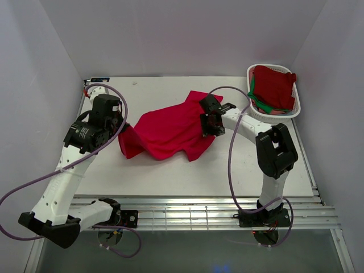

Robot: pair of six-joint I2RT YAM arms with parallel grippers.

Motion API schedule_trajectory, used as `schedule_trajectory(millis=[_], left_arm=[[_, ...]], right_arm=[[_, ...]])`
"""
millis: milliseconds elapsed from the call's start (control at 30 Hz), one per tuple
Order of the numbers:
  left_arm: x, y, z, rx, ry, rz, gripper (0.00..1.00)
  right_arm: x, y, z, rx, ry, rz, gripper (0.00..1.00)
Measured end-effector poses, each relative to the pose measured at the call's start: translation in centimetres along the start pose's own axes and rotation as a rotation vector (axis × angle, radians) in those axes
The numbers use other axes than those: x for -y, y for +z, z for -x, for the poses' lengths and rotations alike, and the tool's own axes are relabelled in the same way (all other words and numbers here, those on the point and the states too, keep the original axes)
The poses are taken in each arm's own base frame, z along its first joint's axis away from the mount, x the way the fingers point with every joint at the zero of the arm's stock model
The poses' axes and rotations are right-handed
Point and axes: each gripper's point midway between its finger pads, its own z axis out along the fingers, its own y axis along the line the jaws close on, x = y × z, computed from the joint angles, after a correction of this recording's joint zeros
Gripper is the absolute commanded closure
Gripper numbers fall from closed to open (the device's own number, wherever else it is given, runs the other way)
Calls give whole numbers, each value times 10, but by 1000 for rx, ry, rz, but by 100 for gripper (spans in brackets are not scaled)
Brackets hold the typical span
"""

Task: Fold and stack the t-shirts
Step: Flatten out the tshirt

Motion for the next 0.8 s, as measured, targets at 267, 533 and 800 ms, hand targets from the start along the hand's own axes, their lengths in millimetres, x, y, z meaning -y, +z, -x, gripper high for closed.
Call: schedule_trajectory(millis=[267, 533, 800], left_arm=[[-1, 1, -2, -6, 3, 1, 100], [-1, 0, -2, -5, 5, 0, 100], [-1, 0, -2, -4, 6, 0, 100]], right_arm=[[-3, 18, 7, -18, -1, -23, 43], [-1, 43, -8, -84, -1, -57, 44], [4, 46, -8, -87, 9, -76, 52]])
